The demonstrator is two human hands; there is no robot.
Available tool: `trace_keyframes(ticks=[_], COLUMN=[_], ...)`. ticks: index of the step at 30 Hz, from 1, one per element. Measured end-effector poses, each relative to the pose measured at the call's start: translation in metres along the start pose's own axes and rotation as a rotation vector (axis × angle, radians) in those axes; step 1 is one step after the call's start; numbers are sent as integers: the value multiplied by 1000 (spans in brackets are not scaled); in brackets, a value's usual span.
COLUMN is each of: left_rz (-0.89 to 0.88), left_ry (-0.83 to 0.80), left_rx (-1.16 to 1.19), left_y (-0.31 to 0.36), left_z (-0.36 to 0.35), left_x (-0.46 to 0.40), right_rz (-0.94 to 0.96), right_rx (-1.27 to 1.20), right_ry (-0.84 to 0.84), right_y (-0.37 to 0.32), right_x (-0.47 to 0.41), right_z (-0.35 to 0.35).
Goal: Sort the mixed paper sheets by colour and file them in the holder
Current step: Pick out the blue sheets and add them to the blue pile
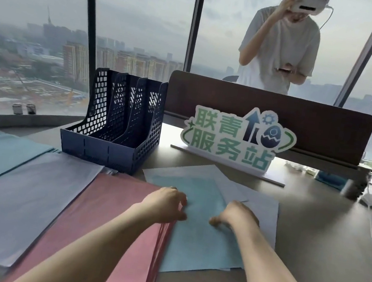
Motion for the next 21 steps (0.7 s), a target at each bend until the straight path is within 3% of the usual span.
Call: trace_keyframes(ticks=[4, 13, 17, 21], left_rz=[16, 139, 289, 461], left_ry=[18, 155, 242, 270], left_rx=[25, 88, 293, 718], left_y=[-1, -9, -15, -27], left_z=[-8, -9, -2, 16], left_x=[-9, -24, -34, -38], right_rz=[17, -7, 68, 89], right_rx=[-104, -521, -763, -1165], right_ry=[8, 485, 665, 657], right_y=[3, 54, 55, 35], right_x=[-8, -31, -24, -10], right_z=[-8, 39, 69, 82])
Point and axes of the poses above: each hand's wrist, its own x-axis away from the middle knuckle, its own z-axis out of the back of the hand, y = z × x, the point moved 5 cm from there along -x, towards the middle knuckle, and after that the axes turned 14 degrees about y, right-handed, at the moved point
